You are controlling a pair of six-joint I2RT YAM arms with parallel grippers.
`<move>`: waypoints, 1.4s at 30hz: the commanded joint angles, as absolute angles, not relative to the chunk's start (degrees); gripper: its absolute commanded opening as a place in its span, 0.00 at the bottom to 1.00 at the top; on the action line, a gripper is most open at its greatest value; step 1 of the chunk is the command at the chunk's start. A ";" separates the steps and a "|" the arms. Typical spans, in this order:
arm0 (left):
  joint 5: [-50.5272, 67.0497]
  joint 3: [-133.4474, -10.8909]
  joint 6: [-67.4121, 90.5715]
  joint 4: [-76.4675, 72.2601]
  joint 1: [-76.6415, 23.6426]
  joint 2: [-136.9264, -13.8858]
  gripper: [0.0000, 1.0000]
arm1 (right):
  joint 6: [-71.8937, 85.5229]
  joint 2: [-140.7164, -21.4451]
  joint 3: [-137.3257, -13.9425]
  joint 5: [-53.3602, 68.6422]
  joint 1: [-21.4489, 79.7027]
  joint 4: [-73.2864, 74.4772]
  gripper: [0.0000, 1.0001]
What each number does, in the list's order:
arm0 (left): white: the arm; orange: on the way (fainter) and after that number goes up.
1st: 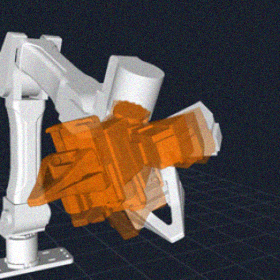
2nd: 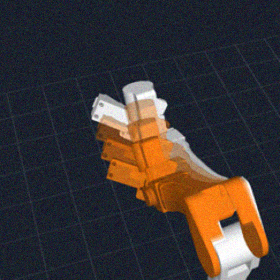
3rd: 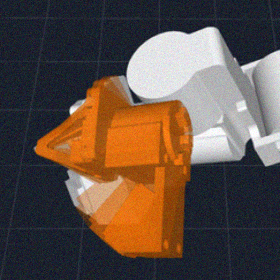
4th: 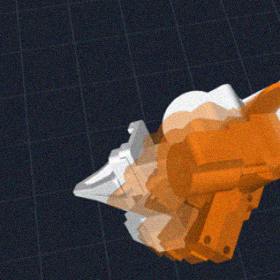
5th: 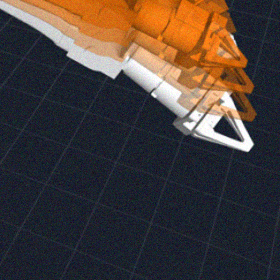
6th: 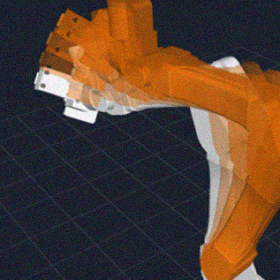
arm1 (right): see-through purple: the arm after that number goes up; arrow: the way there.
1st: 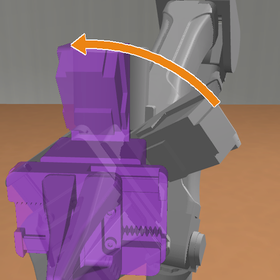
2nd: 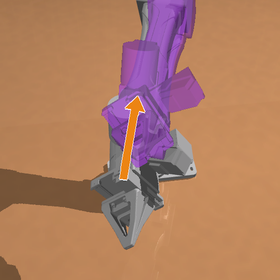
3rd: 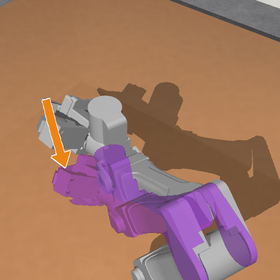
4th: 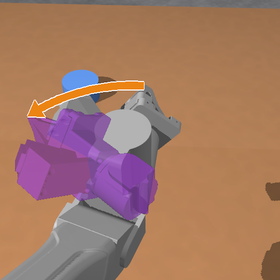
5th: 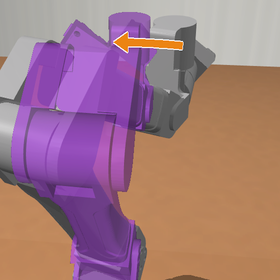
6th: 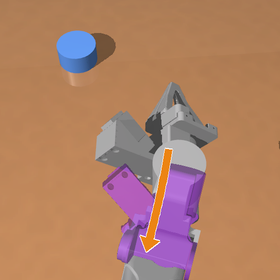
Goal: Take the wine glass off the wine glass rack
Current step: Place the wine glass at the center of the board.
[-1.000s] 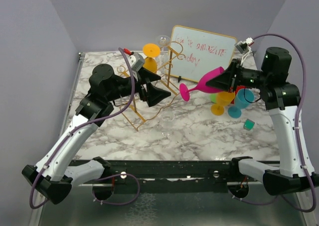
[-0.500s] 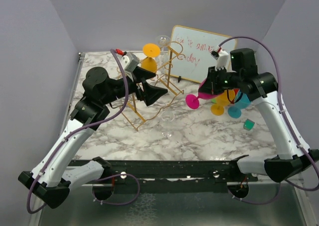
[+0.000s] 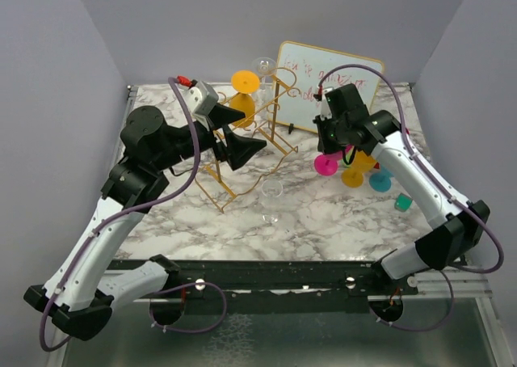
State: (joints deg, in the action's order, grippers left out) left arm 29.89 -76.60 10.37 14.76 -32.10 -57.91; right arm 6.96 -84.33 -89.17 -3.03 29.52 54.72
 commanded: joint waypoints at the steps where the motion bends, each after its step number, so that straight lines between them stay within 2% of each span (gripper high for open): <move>1: 27.35 -75.58 10.09 16.09 -32.34 -56.06 0.99 | 5.76 -87.27 -87.56 -9.78 30.13 49.27 0.00; 12: 25.98 -74.78 10.84 16.43 -32.34 -53.90 0.99 | 5.78 -97.11 -87.78 -8.30 30.15 43.23 0.00; 28: 26.37 -72.69 12.61 15.47 -32.27 -52.82 0.99 | 8.50 -102.25 -86.99 -12.94 29.97 36.50 0.01; 35: 26.30 -73.26 12.44 15.47 -32.34 -52.39 0.99 | 9.63 -104.96 -88.23 -13.27 29.84 38.12 0.13; 42: 26.11 -73.30 12.39 16.40 -32.34 -52.15 0.99 | 9.30 -102.66 -87.83 -12.61 29.38 37.70 0.38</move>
State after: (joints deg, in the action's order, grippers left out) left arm 27.35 -72.93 11.97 15.99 -32.10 -52.99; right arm 9.10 -104.07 -87.09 -11.49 29.63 37.76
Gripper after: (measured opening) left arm 0.988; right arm 0.337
